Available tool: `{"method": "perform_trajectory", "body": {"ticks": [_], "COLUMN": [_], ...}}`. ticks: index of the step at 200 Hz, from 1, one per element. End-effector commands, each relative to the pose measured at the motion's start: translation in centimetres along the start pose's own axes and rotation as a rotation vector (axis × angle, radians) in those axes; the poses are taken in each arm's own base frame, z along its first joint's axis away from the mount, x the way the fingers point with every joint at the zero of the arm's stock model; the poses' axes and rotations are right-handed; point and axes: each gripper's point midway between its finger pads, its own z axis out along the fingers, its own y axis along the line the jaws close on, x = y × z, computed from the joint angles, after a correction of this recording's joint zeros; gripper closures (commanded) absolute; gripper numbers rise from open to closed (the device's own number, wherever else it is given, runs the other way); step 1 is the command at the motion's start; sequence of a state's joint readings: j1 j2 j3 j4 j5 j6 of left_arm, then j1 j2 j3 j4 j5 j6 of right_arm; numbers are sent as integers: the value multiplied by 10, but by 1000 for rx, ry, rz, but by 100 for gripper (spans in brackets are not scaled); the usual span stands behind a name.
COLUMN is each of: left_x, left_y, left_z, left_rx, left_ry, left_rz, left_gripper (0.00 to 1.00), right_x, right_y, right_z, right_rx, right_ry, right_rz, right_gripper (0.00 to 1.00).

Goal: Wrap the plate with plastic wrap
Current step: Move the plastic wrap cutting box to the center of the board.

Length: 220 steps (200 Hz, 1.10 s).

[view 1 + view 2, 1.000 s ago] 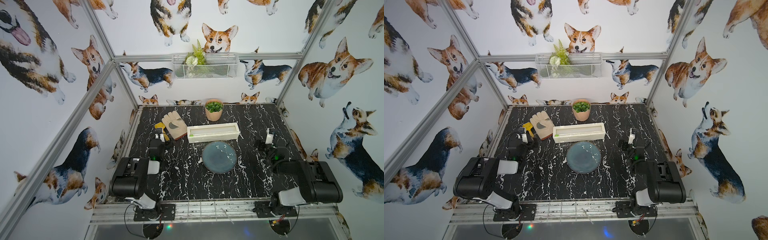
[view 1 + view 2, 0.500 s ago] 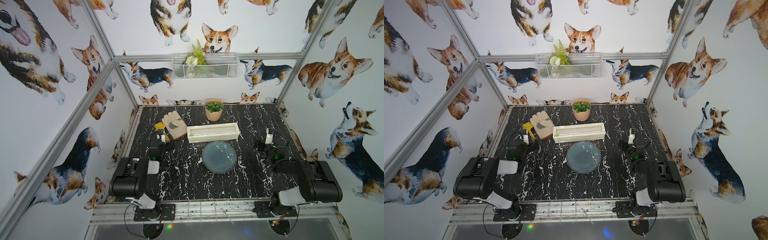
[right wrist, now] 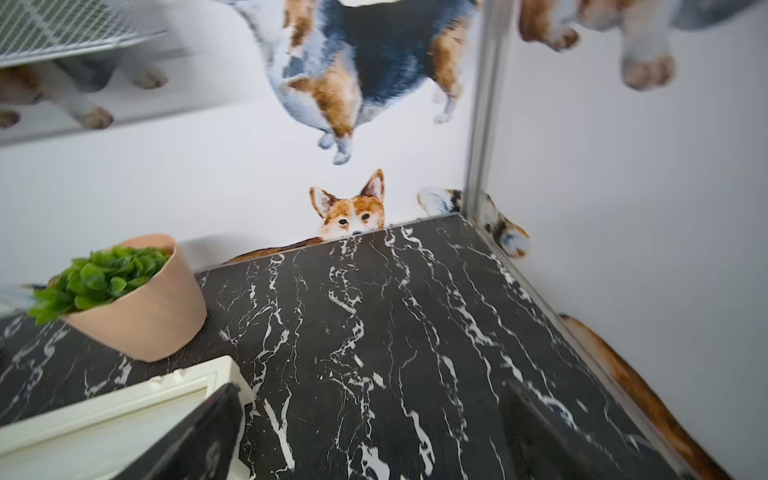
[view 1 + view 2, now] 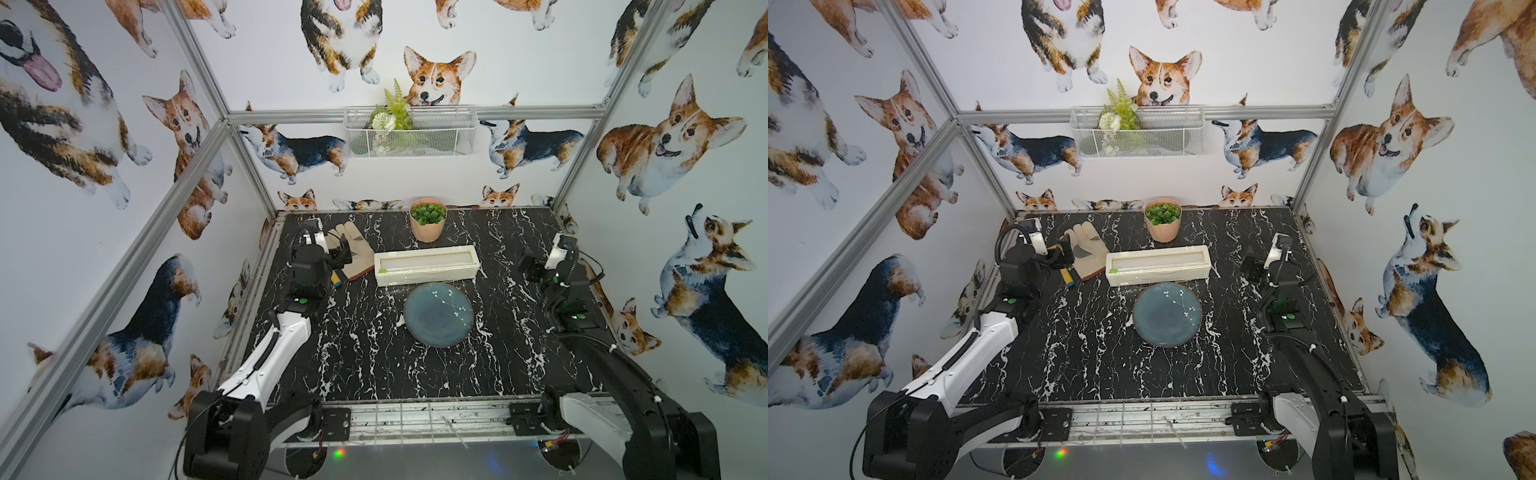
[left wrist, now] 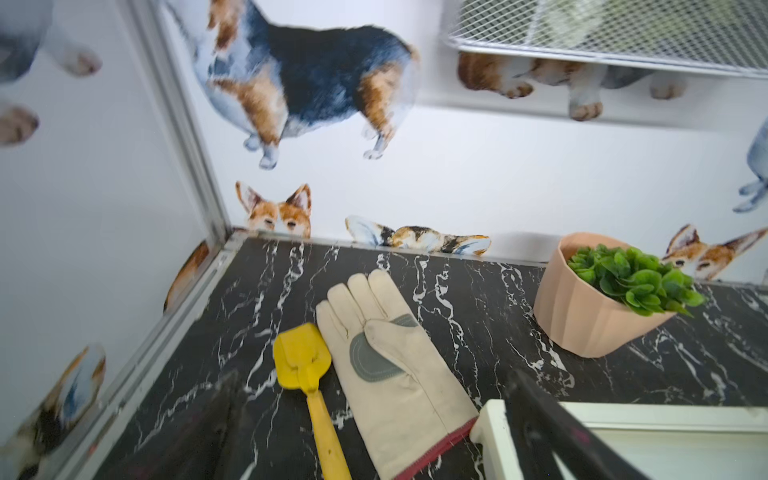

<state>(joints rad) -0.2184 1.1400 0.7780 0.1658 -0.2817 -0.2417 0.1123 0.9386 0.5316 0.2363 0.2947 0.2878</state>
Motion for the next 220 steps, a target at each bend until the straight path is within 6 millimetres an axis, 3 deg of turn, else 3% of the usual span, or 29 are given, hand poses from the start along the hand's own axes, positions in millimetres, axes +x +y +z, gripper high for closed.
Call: {"method": "perform_trajectory", "body": {"ticks": [1,10,31,78,96,118,165,184,193,198,220], "left_x": [64,70,81,120,131,143,176,179,192,179,180], "left_y": [42,35,-9,-77,-99,-124,-144,-155,-157,-165,-173], "left_z": [-19,-18,-13,-7,-5,-4,16,27,32,39,50], "left_rx": [-226,-170,85,381,431,483,489,521,514,537,550], "left_ry": [258,278,319,467,525,582,679,698,734,711,721], "left_rz": [-248,-307,-408,-511,-486,-460,-455,-470,-474,-477,-478], "left_gripper": [0,0,0,4,6,7,9,12,12,13,14], "right_x": [48,49,50,79,89,105,126,135,140,142,146], "right_y": [-69,-64,-47,-22,9,50,109,129,136,139,150], "right_z": [-25,-25,-26,-20,-17,-17,-21,-23,-22,-20,-11], "right_rx": [340,257,134,175,53,-156,-410,-483,-503,-510,-531], "right_ry": [83,98,139,471,542,622,757,812,837,846,885], "right_rz": [342,385,403,243,207,315,395,420,429,431,432], "right_gripper": [0,0,0,0,0,2,6,7,8,8,11]}}
